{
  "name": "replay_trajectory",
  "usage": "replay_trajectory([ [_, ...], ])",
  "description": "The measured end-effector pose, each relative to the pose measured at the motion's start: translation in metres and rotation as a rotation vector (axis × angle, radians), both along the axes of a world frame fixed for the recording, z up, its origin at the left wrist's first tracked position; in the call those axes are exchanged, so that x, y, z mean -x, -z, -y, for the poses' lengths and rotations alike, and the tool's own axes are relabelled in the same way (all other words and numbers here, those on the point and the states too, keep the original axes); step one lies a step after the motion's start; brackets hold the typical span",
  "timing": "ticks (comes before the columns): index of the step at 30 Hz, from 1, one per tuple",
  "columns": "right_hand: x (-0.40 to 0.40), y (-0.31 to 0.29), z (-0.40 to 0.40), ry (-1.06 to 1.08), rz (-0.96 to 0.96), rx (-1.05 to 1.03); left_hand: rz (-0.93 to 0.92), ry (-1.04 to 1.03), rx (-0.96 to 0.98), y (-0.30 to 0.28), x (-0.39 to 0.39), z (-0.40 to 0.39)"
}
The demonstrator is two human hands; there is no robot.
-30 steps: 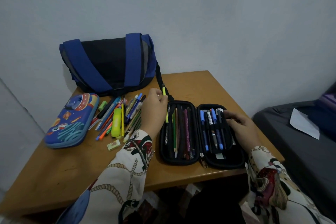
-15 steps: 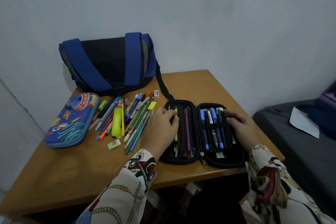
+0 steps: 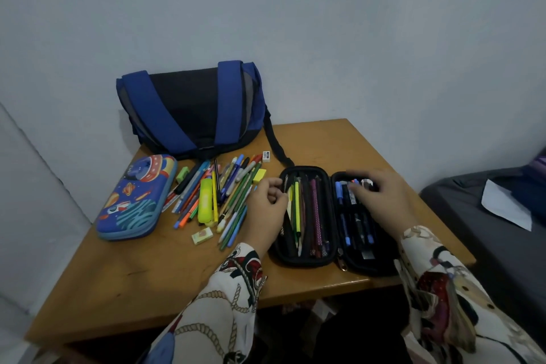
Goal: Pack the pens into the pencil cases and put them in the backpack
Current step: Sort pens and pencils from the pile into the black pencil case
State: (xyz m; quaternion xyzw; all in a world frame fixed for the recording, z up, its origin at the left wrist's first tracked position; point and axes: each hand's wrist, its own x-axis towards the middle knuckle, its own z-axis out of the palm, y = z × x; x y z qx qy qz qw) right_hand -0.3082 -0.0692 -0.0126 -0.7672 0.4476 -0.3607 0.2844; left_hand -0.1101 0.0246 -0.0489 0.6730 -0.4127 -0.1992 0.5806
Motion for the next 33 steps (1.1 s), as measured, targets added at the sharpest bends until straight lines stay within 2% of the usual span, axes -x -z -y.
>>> replay_trajectory([
  [3, -0.034, -0.004, -0.020, -0.166, -0.350, 0.082, -0.019, -0.021, 0.046, -0.001, 0.000, -0.001],
  [5, -0.053, 0.001, -0.033, -0.200, -0.497, 0.139, -0.047, -0.028, 0.085, -0.001, 0.000, -0.003],
  [11, -0.072, 0.012, -0.042, -0.173, -0.626, 0.097, -0.137, 0.001, 0.144, -0.005, -0.001, -0.007],
  [17, -0.067, 0.009, -0.038, -0.216, -0.611, 0.004, -0.128, 0.036, 0.149, -0.005, 0.001, -0.007],
  [23, -0.069, 0.007, -0.043, -0.097, -0.443, 0.112, -0.113, -0.003, 0.165, -0.005, 0.000, -0.006],
  [25, -0.069, 0.009, -0.043, -0.070, -0.357, 0.108, -0.058, 0.030, 0.166, -0.003, -0.002, -0.006],
  [28, -0.067, 0.008, -0.041, -0.107, -0.167, -0.017, 0.102, 0.090, 0.079, 0.003, -0.004, -0.002],
  [31, -0.064, 0.007, -0.036, -0.104, -0.121, -0.046, 0.239, 0.101, -0.080, 0.003, -0.002, 0.001],
  [33, -0.062, 0.007, -0.033, -0.108, -0.089, -0.074, 0.261, 0.115, -0.135, 0.002, -0.002, 0.000],
])
